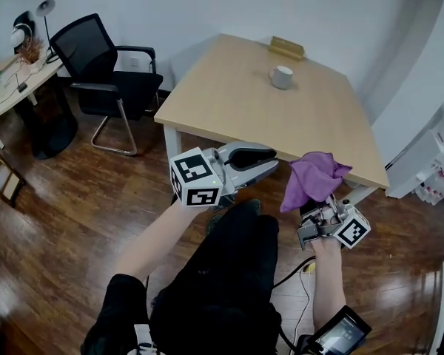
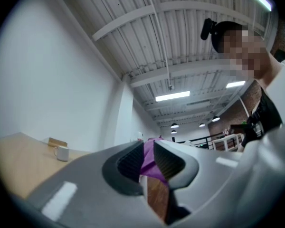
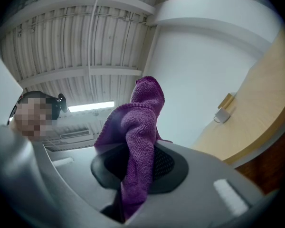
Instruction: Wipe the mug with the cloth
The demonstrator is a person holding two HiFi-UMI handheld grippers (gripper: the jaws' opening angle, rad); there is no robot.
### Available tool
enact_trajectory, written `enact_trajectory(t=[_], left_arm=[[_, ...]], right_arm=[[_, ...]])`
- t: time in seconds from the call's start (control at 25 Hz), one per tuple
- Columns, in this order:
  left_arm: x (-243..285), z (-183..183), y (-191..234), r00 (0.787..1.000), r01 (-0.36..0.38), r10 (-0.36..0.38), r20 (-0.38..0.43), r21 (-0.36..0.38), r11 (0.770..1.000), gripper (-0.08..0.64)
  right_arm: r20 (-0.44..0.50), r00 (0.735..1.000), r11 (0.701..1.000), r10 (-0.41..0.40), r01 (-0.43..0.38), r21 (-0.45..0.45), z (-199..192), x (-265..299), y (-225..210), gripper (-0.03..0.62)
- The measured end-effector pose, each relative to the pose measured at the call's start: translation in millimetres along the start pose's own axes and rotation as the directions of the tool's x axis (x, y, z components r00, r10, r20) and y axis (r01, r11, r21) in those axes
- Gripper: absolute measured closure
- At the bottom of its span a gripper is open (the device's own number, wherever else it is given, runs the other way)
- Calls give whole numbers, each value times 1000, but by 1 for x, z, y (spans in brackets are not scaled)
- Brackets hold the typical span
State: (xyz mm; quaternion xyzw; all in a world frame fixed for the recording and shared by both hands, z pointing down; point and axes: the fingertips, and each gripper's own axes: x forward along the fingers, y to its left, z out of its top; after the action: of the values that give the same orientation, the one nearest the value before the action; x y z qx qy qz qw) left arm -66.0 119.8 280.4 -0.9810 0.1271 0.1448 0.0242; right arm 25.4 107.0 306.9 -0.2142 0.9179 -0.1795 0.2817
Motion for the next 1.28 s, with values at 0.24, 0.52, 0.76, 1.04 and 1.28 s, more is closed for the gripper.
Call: enact_trajectory(t=[0.24,0.52,0.76,1.04,1.28], left_arm=[[-8,27,-17,1000,-25,25,11,21,999,495],[-6,44,-33,999,-19,17,40,44,999,503],[-3,55,-31,999,-13,12,30,35,999,506],[6,46,-72,1000,16,-17,13,31,999,506],[12,35,-116,1000,22,-23,7,67,998,506]], right_arm=[[-42,998,999,41,-41,1,5,22,22,528],[-65,998,998,-16,12,-55,14,24,40,528],[-55,998,999,-29,28,-33,15,26,43,528],[-36,999,999,-24,22,-35,13,-12,67,528],[-23,999,996,29,-31,-78,11,-49,100,528]])
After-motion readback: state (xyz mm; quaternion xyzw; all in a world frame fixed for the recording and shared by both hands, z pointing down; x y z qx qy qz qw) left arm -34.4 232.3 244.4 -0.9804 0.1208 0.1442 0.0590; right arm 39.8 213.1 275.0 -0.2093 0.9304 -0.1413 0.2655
